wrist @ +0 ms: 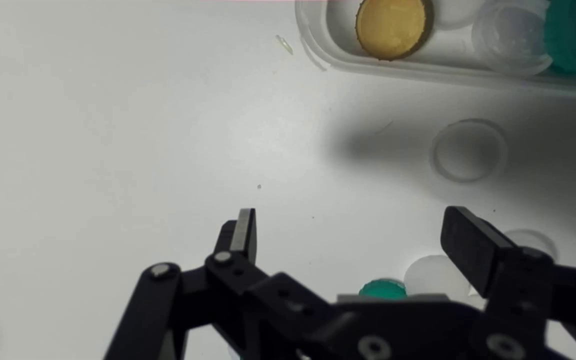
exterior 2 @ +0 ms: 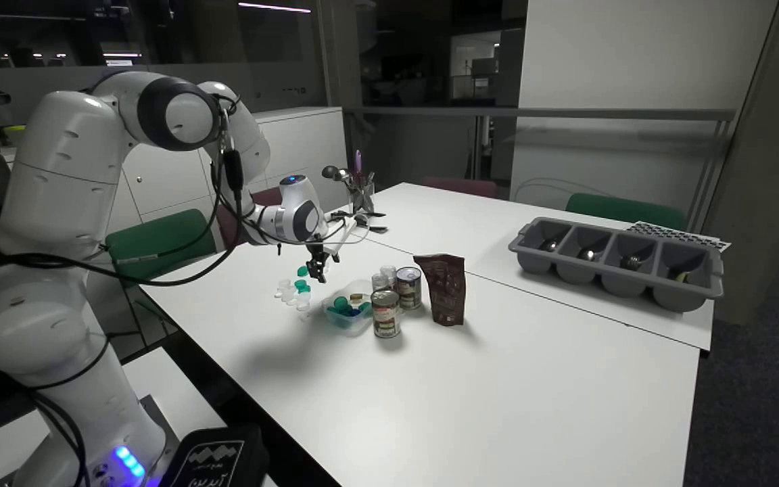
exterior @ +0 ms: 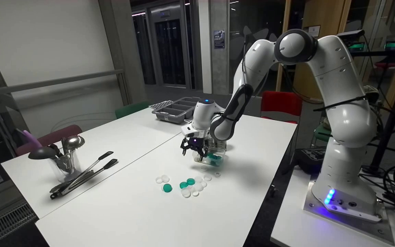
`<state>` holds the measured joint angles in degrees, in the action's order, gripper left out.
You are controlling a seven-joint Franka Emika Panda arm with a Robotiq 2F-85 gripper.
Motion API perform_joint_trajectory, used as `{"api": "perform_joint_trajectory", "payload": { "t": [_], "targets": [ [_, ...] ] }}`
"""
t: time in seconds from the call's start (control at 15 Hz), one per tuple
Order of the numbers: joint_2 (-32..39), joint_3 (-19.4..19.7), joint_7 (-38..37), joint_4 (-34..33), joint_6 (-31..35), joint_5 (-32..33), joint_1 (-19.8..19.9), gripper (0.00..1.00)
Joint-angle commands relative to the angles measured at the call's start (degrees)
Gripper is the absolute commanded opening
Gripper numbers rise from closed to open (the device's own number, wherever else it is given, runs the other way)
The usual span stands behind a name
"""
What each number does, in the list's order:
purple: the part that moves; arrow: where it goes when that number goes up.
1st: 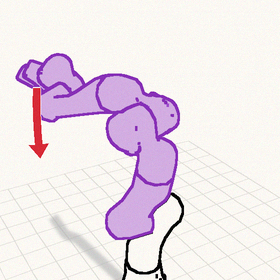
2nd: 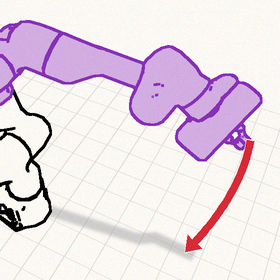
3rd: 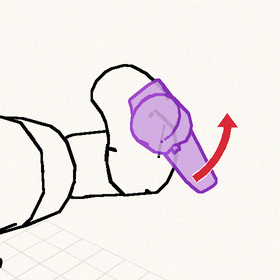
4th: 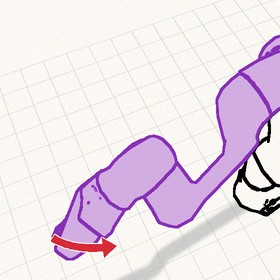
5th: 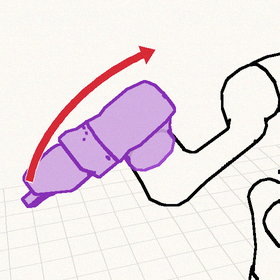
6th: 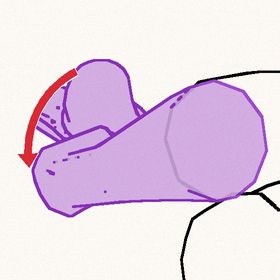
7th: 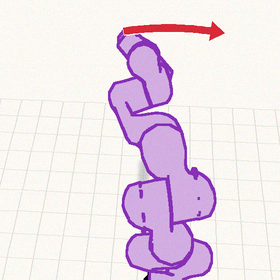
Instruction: Place some white and green objects from the table in the clear container.
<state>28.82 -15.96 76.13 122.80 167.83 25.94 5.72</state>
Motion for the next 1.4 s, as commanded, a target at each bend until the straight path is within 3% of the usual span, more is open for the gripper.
{"api": "perform_joint_trajectory", "payload": {
  "t": [0.0,0.6,1.33],
  "targets": [
    [-0.1,1.3,1.4,0.1,0.4,-2.1,-1.4,1.00],
    [0.1,4.5,0.6,-1.3,-7.0,-2.6,-4.7,1.00],
    [1.8,4.8,1.8,-3.1,-7.8,-4.1,-4.5,1.00]
  ]
}}
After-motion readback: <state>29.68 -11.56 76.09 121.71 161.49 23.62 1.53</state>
